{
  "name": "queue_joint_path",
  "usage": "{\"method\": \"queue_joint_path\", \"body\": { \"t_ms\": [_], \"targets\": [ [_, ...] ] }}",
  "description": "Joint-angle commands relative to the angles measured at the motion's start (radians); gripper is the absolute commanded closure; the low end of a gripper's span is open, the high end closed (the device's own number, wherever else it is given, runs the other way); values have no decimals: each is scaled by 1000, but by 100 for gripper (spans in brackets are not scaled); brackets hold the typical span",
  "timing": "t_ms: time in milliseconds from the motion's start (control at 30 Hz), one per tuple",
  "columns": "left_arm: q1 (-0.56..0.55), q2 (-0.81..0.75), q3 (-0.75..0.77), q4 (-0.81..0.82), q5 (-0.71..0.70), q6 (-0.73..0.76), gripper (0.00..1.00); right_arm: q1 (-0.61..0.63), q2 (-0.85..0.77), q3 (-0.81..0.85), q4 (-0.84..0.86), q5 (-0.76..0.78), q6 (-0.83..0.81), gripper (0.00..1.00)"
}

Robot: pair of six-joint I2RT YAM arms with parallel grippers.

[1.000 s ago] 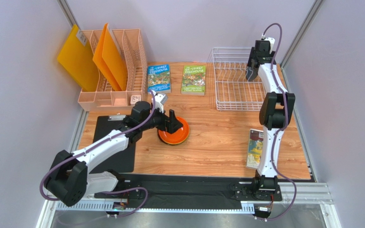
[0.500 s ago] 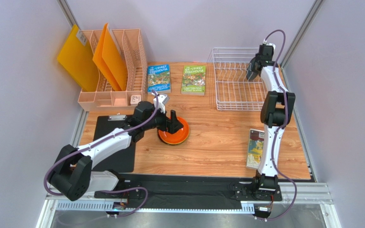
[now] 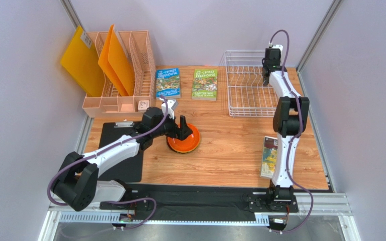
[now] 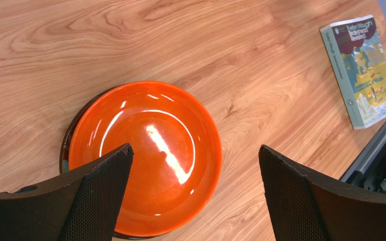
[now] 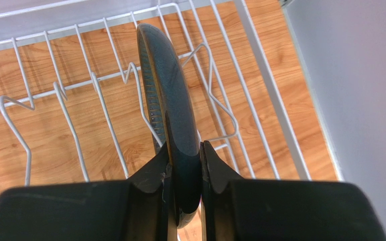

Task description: Unload the plates from the dish rack

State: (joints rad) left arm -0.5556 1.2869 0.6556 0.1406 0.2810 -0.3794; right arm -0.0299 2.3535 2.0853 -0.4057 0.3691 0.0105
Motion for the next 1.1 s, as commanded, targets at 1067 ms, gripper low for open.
{"method": "queue_joint_path", "body": {
  "t_ms": [1067],
  "targets": [
    [-1, -116, -54, 151, 9, -203, 1, 237, -1276, -971, -3, -568, 402, 100]
  ]
}}
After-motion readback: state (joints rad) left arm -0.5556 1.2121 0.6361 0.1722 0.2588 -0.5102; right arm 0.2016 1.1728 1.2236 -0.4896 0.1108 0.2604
